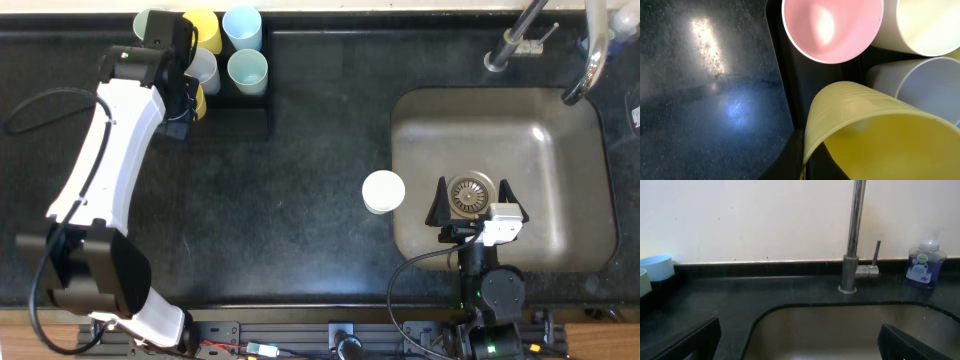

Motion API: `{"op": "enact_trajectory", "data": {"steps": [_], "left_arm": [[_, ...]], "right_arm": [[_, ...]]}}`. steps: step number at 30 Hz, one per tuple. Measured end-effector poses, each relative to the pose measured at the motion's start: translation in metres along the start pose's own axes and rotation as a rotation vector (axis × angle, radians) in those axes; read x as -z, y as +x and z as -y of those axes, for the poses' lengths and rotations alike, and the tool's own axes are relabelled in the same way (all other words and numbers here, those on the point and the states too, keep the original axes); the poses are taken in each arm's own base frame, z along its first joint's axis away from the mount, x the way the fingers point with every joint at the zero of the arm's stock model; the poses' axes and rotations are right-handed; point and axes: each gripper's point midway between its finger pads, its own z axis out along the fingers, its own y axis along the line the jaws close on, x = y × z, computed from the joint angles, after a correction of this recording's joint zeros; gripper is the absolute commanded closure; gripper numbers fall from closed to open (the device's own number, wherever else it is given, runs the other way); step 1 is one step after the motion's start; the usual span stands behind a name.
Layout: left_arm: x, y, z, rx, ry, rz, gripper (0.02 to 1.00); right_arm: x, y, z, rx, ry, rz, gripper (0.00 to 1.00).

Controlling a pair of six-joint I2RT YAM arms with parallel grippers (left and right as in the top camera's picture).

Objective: Store Cups

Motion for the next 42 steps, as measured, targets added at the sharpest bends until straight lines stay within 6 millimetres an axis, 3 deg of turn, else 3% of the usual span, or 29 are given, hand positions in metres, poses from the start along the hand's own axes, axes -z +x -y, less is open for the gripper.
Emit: {"op": "enact_trajectory", "data": {"steps": [7,17,20,23,28,32,35,38,41,42], "left_arm": [[-0.012,0.005,-0.003,-0.01,-0.039,-0.013,0.985],[-0.045,0.014,-0.002,-0.024,-0.094,-0.026,0.972],[-0.051,0.016,0.001,-0.023,-0.093,-0.027,0.912],[-0.051,0.016,0.001,-0.02,-0.09,-0.03,0.785],[-0.051,0.016,0.003,-0.024,-0.085,-0.032,0.748],[-0.046,0.014,0.003,-0.027,-0.075,-0.023,0.625],[-0.024,0.005,0.004,-0.018,-0.023,0.0,0.581],[0.023,-0.014,0.019,-0.018,0.142,0.054,0.568],[0.106,-0.045,0.064,-0.1,0.514,0.195,0.509],[0.141,-0.056,0.08,-0.157,0.659,0.267,0.428]], "right_arm": [[0.0,0.0,0.0,0.0,0.0,0.0,0.003],[0.0,0.0,0.0,0.0,0.0,0.0,0.003],[0.0,0.0,0.0,0.0,0.0,0.0,0.005],[0.0,0.0,0.0,0.0,0.0,0.001,0.003],[0.0,0.0,0.0,0.0,0.0,0.0,0.003],[0.0,0.0,0.0,0.0,0.0,0.0,0.003],[0.0,0.0,0.0,0.0,0.0,0.0,0.003],[0.0,0.0,0.0,0.0,0.0,0.001,0.003],[0.0,0.0,0.0,0.0,0.0,0.001,0.007],[0.0,0.0,0.0,0.0,0.0,0.0,0.003]]}}
